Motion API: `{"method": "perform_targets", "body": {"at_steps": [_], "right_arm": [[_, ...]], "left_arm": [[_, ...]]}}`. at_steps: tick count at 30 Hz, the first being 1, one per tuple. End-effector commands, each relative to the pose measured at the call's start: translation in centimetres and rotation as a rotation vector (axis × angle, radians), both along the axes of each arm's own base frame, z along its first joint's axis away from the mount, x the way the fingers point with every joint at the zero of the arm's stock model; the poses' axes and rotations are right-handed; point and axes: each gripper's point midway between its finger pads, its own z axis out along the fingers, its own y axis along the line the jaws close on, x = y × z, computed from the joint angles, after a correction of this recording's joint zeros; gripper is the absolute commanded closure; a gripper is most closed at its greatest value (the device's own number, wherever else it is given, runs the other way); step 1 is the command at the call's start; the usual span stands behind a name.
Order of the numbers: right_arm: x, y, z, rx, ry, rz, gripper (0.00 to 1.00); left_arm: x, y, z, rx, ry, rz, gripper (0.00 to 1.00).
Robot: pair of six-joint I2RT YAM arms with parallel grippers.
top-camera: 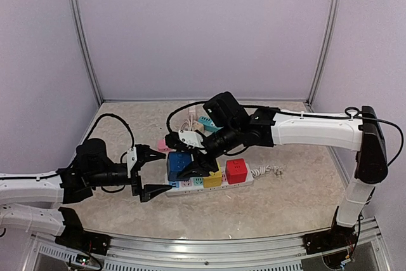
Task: Insert the plug
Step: Adjust the plug.
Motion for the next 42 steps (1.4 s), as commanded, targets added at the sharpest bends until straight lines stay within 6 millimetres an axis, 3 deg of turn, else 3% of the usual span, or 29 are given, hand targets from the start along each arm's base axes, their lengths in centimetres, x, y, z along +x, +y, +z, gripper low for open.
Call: {"method": "perform_targets", "body": {"at_steps": [1,9,14,19,22,23,30,34,36,42], "right_arm": [[-1.6,1.2,2.6,0.072,-0.063,0.048,1.00],[-2.2,1.6,3.1,0.084,-0.088,0.060,1.00],[-2.2,1.8,3.1,0.085,-0.096,0.057,1.00],[-2.1,1.8,3.6,0.094,-0.103,0.053,1.00],[-2.2,1.8,3.8,0.096,-0.105,0.056,1.00],[-2.2,1.8,3.9,0.096,-0.106,0.055,1.00],[-2.5,1.9,4.0,0.099,-0.110,0.064,1.00],[-2.9,2.0,4.6,0.112,-0.108,0.078,1.00],[-3.0,2.0,4.9,0.121,-0.112,0.080,1.00],[-2.8,2.1,4.1,0.096,-0.104,0.069,1.00]], "left_arm": [[0.0,-0.8,1.6,-0.053,0.014,-0.005,0.01],[-0.2,-1.0,1.2,-0.035,0.027,-0.014,0.15],[-0.4,-1.1,1.3,-0.029,0.004,-0.033,0.36],[-0.4,-1.0,1.0,-0.020,0.020,-0.029,0.34],[-0.4,-0.9,0.7,-0.011,0.022,-0.025,0.17],[-0.3,-0.8,0.7,-0.009,0.021,-0.023,0.16],[0.0,-0.8,0.6,-0.001,0.023,-0.007,0.28],[0.2,-0.6,0.4,0.006,0.030,0.010,0.31],[0.2,-0.6,0.3,0.009,0.026,0.010,0.38],[0.5,-0.7,1.7,-0.029,-0.016,0.017,0.84]]}}
